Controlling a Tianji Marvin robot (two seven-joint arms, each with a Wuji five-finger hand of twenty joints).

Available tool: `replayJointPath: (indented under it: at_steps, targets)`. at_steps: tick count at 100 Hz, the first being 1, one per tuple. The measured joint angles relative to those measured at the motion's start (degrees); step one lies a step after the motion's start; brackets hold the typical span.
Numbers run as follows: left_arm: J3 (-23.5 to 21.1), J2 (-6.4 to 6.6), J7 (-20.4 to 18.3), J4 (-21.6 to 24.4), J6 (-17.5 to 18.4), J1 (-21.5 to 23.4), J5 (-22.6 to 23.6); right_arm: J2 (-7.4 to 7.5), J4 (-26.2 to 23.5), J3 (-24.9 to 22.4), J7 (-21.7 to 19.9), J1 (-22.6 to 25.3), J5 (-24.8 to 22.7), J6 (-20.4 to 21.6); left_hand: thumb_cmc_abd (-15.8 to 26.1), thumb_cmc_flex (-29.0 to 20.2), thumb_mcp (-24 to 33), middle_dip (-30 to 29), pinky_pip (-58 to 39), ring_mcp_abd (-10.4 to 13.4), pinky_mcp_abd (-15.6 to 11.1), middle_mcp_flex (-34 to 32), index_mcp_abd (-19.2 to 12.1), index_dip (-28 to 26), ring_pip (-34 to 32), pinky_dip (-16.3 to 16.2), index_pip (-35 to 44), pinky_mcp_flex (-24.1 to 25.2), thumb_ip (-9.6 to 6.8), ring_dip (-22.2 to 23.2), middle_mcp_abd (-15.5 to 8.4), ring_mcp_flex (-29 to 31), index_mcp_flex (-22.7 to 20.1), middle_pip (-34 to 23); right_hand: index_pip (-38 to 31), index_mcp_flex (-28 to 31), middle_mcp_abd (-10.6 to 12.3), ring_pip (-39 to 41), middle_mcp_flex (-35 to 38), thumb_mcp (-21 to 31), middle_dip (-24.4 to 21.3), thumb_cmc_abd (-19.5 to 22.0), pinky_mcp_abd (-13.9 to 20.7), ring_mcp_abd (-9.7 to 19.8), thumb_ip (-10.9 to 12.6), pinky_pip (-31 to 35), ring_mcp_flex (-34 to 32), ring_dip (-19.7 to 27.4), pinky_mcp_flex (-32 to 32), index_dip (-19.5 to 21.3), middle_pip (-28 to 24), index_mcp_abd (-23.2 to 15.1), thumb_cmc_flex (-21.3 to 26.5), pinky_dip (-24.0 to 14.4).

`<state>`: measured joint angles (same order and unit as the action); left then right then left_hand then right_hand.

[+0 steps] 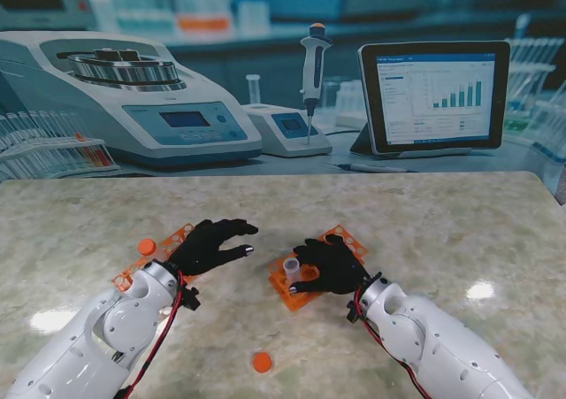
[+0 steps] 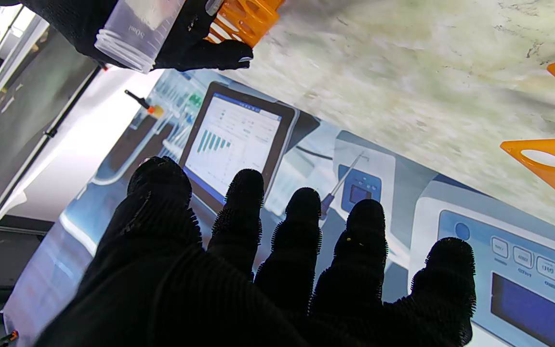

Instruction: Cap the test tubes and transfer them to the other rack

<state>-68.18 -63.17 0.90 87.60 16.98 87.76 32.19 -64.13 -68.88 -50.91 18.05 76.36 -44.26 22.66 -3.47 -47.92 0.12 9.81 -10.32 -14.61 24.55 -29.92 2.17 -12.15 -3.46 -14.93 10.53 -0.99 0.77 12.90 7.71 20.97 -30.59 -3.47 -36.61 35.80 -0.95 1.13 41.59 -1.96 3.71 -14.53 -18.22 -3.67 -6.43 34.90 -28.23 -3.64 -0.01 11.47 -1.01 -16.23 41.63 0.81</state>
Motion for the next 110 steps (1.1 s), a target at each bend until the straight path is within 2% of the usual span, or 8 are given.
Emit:
replayJointPath:
  at_steps: [4,5,7,13,53,81,102,110]
  targets:
    - [0.0,0.00,0.0,0.0,0.0,0.0,0.0,-0.13,0.2,0.0,0.3,0.0,0.2,0.0,0.0,0.0,0.0,0.0,0.0,0.0,0.0,0.0,0.0,0.0,0.0,0.0,0.0,0.0,0.00,0.0,0.0,0.0,0.0,0.0,-0.1,0.0,0.0,0.0,0.0,-0.1,0.0,0.0,0.0,0.0,0.0,0.0,0.0,0.0,0.0,-0.4,0.0,0.0,0.0,0.0]
    - [0.0,0.00,0.0,0.0,0.0,0.0,0.0,-0.16,0.2,0.0,0.3,0.0,0.3,0.0,0.0,0.0,0.0,0.0,0.0,0.0,0.0,0.0,0.0,0.0,0.0,0.0,0.0,0.0,0.00,0.0,0.0,0.0,0.0,0.0,-3.4,-0.5,0.6,0.2,0.6,-1.2,0.0,0.0,0.1,0.2,0.0,0.0,0.0,0.0,0.1,-3.7,0.0,0.0,0.8,0.0]
    - [0.0,0.00,0.0,0.0,0.0,0.0,0.0,-0.21,0.2,0.0,0.4,0.0,0.3,0.0,0.0,0.0,0.0,0.0,0.0,0.0,0.0,0.0,0.0,0.0,0.0,0.0,0.0,0.0,0.00,0.0,0.0,0.0,0.0,0.0,-4.3,-0.5,0.6,0.2,0.6,-1.8,0.0,0.0,0.1,0.2,0.0,0.0,0.0,0.0,0.1,-4.8,0.0,0.0,1.2,0.0]
    - [0.0,0.00,0.0,0.0,0.0,0.0,0.0,-0.32,0.4,0.0,0.6,0.0,0.4,0.1,0.0,0.0,0.0,0.0,0.0,0.0,0.0,0.0,0.0,0.0,0.0,0.0,0.0,0.0,0.00,0.0,0.0,0.0,0.0,0.0,-5.6,-0.6,0.6,0.3,0.6,-2.3,0.0,0.0,0.2,0.2,0.0,0.0,-0.1,0.0,0.2,-6.0,0.0,0.0,1.4,0.0]
    - [0.0,0.01,0.0,0.0,-0.2,-0.1,0.3,-0.36,-1.2,-2.2,0.7,2.0,-0.2,0.9,0.0,0.0,0.0,0.0,0.0,0.0,0.0,0.0,0.0,0.0,0.0,0.0,0.0,0.0,0.00,0.0,0.0,0.0,0.0,0.0,-6.4,-1.7,0.7,0.6,2.5,-2.6,0.0,0.4,1.2,0.5,0.0,1.5,-2.1,-0.5,2.0,-7.0,-0.6,0.0,2.5,-0.1]
    - [0.0,0.01,0.0,0.0,-0.2,-0.1,0.3,-0.37,-3.1,-3.6,0.7,3.2,0.3,1.1,0.0,0.0,0.0,0.0,0.0,0.0,0.0,0.0,0.0,0.0,0.0,0.0,0.0,0.0,0.00,0.0,0.0,0.0,-0.1,0.0,-7.7,-1.7,3.4,0.4,5.0,-2.9,0.6,0.3,1.2,0.9,0.0,2.7,-3.6,-0.5,3.1,-7.6,-2.2,0.0,2.5,-0.5]
    - [-0.1,0.01,0.1,0.0,-0.2,0.0,0.3,-0.51,-3.5,-3.7,0.7,3.2,1.3,1.3,0.0,0.0,0.0,0.0,0.1,0.0,0.0,0.0,0.0,0.0,0.0,0.0,0.0,0.0,0.00,0.0,0.0,0.0,-0.1,0.0,-8.7,0.9,6.3,0.9,11.3,-3.3,1.9,-3.2,1.1,2.2,0.0,3.4,-7.7,-0.6,4.4,-7.8,-5.0,-1.5,2.9,-0.6]
    - [-0.1,0.02,0.1,0.0,-0.2,0.0,0.3,-0.65,-3.6,-3.8,0.6,3.2,2.3,1.4,0.0,0.0,0.0,0.0,0.1,0.0,0.0,0.0,0.0,0.0,0.0,0.0,0.0,0.0,0.00,0.0,0.0,0.0,-0.1,0.0,-8.7,2.4,6.4,2.1,13.6,-3.4,2.5,-4.4,1.0,2.9,0.0,3.5,-10.0,-1.2,5.0,-7.9,-6.5,-1.5,3.0,-0.7]
